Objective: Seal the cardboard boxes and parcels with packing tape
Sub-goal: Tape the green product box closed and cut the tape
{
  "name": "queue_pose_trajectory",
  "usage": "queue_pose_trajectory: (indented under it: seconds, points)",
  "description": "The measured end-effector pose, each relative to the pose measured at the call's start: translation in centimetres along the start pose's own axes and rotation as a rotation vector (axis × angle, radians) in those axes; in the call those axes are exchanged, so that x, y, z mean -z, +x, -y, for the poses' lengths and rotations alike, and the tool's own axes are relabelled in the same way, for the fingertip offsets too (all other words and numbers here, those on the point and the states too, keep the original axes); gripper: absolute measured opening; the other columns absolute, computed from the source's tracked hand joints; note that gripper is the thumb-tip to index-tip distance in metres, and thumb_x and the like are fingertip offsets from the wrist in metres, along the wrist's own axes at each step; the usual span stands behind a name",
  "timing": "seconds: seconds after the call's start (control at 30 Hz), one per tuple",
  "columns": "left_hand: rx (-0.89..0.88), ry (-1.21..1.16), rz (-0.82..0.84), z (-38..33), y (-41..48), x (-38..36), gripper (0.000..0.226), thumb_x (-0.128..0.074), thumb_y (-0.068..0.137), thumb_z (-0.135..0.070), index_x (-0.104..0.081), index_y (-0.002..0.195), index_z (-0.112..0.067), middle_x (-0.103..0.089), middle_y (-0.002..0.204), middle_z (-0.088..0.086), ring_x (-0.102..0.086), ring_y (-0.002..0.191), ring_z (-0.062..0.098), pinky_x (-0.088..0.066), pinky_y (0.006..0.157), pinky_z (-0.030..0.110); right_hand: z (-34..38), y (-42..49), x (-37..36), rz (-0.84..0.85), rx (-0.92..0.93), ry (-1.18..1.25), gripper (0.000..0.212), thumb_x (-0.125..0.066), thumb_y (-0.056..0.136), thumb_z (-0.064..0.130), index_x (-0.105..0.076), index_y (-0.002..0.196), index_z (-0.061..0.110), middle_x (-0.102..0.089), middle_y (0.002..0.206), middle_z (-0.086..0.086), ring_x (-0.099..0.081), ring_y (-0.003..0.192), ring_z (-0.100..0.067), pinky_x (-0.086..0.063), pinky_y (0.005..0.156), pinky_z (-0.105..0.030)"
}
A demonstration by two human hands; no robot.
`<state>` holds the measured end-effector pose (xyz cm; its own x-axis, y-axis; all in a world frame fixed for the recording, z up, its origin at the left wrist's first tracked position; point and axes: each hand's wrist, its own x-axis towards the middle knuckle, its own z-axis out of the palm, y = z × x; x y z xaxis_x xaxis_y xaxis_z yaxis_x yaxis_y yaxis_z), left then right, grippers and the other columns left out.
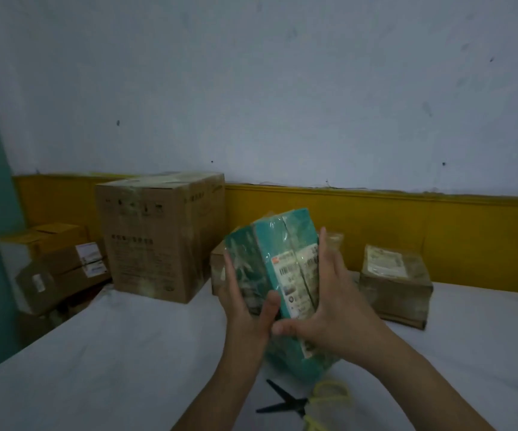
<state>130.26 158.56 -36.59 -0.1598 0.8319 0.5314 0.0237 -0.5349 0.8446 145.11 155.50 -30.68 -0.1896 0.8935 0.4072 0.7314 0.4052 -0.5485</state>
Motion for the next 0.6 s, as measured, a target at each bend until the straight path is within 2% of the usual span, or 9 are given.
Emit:
queue_pose_trajectory:
  seconds: [0.07,0.17,0.23,0.27,0.33,0.4,0.43,0.53,0.6]
  points:
    - [-0.039,0.113,-0.007,-0.1,0.1,0.4,0.102,-0.046,0.053,-0.100,0.005,0.137,-0.075,-0.002,0.156,-0.018,-0.019,0.145,0.010,-0.037,0.109,0.031,0.2,-0.1,0.5,-0.010,-0.001,-0.132,0.152,-0.076,0.054,0.076,0.043,0.139,0.036,-0.003,0.152,0.022,-0.018,0.140,-0.011,-0.031,0.114,-0.036]
    - [-0.128,0.216,0.008,-0.6,0.1,0.9,0.101,-0.049,0.060,-0.096,0.012,0.136,-0.074,-0.009,0.135,-0.025,-0.025,0.126,-0.004,-0.031,0.099,0.007,-0.8,0.2,0.9,-0.035,0.023,-0.019,0.144,-0.084,0.065,0.054,0.039,0.140,0.043,-0.008,0.148,0.025,-0.024,0.140,-0.011,-0.040,0.111,-0.038]
    - [-0.182,0.291,0.003,-1.1,0.1,1.2,0.105,-0.059,0.068,-0.083,0.013,0.142,-0.067,-0.004,0.140,-0.028,-0.019,0.134,-0.008,-0.023,0.100,0.000,-1.4,0.2,1.4,0.001,0.058,0.049,0.139,-0.085,0.067,0.048,0.031,0.144,0.047,-0.009,0.147,0.028,-0.024,0.140,-0.007,-0.041,0.111,-0.036]
    - [-0.232,0.355,-0.013,-1.3,0.2,1.5,0.108,-0.062,0.070,-0.078,0.011,0.147,-0.061,0.000,0.147,-0.025,-0.013,0.141,-0.006,-0.022,0.107,0.006,-1.6,0.1,1.8,0.023,0.085,0.036,0.137,-0.085,0.067,0.047,0.027,0.146,0.047,-0.010,0.148,0.029,-0.024,0.140,-0.005,-0.041,0.110,-0.034]
    - [-0.425,0.538,-0.042,-1.8,0.5,2.4,0.108,-0.061,0.073,-0.078,0.001,0.155,-0.046,0.003,0.161,-0.008,-0.003,0.151,0.010,-0.023,0.117,0.032,-1.9,0.0,2.8,0.045,0.151,-0.060,0.134,-0.084,0.066,0.048,0.022,0.147,0.049,-0.013,0.149,0.026,-0.029,0.137,-0.005,-0.046,0.105,-0.031]
    - [-0.617,0.692,-0.007,-2.4,0.9,3.1,0.100,-0.058,0.077,-0.077,-0.013,0.157,-0.037,-0.006,0.165,0.002,-0.006,0.153,0.024,-0.020,0.119,0.054,-1.9,-0.1,3.5,0.063,0.219,-0.215,0.131,-0.080,0.065,0.051,0.020,0.148,0.049,-0.018,0.147,0.023,-0.035,0.128,-0.004,-0.048,0.097,-0.030]
    - [-0.659,0.702,0.040,-2.6,1.0,3.2,0.096,-0.060,0.080,-0.074,-0.019,0.157,-0.033,-0.013,0.165,0.000,-0.011,0.153,0.024,-0.020,0.118,0.059,-2.0,0.0,3.7,0.068,0.251,-0.288,0.130,-0.079,0.065,0.052,0.019,0.149,0.047,-0.020,0.145,0.024,-0.035,0.124,-0.003,-0.047,0.096,-0.029]
    - [-0.452,0.416,0.235,-2.9,0.6,2.9,0.094,-0.075,0.078,-0.056,-0.025,0.156,-0.034,-0.031,0.159,-0.016,-0.029,0.147,0.010,-0.038,0.113,0.053,-2.2,0.0,3.8,0.082,0.268,-0.340,0.128,-0.078,0.065,0.053,0.018,0.150,0.046,-0.022,0.142,0.023,-0.032,0.120,-0.002,-0.044,0.099,-0.030]
    - [-0.340,0.290,0.234,-2.7,0.4,2.7,0.098,-0.082,0.072,-0.047,-0.030,0.154,-0.037,-0.039,0.154,-0.019,-0.038,0.142,0.005,-0.045,0.109,0.045,-2.4,0.0,3.7,0.092,0.267,-0.329,0.128,-0.078,0.065,0.051,0.017,0.150,0.047,-0.021,0.141,0.024,-0.029,0.120,-0.001,-0.041,0.102,-0.031]
